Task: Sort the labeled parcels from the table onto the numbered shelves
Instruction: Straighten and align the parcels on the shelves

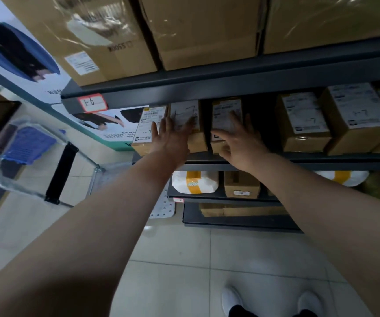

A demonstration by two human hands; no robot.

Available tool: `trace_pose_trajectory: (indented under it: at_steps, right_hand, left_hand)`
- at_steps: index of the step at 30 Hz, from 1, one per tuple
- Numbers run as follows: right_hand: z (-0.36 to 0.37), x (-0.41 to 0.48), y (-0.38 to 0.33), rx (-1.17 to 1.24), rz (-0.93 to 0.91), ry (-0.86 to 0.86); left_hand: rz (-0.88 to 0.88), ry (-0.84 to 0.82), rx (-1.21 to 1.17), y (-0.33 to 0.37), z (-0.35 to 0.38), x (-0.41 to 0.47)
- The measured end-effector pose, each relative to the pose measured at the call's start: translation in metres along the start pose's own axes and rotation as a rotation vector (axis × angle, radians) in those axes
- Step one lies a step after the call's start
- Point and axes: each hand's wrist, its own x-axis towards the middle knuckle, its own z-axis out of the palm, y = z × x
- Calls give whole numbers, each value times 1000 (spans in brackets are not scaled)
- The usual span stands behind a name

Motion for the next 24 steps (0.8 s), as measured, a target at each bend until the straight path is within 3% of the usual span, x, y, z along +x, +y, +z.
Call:
trace_pose_trajectory:
  at_steps: [8,15,24]
  right_hand:
    - [0,-10,0,-22,62,31]
    - [-20,-33,30,-261,56,146]
    - [-24,-46,62,-276,116,107]
  left_hand:
    - [77,76,52,10,-3,6]
    - [156,141,42,42,-11,0]
    - [196,92,5,77,-17,2]
